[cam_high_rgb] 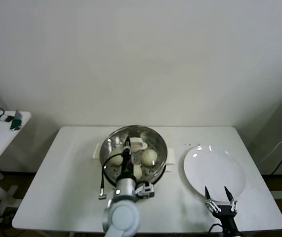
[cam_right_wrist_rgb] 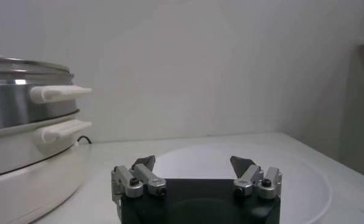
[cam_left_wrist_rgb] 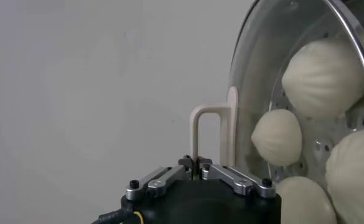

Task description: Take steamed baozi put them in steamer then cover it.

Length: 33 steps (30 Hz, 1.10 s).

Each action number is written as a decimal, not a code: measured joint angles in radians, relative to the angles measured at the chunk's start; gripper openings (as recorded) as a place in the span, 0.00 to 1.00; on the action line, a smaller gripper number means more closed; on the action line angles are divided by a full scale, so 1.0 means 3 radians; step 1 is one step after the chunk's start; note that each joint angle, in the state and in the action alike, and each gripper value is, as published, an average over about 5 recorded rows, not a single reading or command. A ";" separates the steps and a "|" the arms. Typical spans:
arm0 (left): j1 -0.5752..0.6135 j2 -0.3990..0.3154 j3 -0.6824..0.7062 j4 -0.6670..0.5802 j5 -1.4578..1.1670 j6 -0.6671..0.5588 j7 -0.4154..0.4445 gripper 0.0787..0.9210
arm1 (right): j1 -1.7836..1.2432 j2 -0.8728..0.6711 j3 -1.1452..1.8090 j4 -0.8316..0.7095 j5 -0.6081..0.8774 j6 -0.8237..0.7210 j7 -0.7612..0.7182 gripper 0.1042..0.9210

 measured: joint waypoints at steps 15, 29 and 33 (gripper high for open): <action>-0.0006 -0.0016 -0.0032 0.0078 0.0032 -0.0037 -0.0057 0.07 | -0.0002 0.0013 0.0011 0.0001 -0.0012 0.0024 -0.0002 0.88; 0.0034 -0.0009 -0.0028 0.0069 0.0024 -0.0056 -0.0112 0.27 | 0.0001 0.0009 0.0019 0.0022 -0.0013 0.0021 -0.0002 0.88; 0.0052 0.0014 0.0004 0.0007 -0.0022 -0.0038 -0.0080 0.40 | 0.0002 0.0005 0.0010 0.0023 -0.0008 0.0013 0.0016 0.88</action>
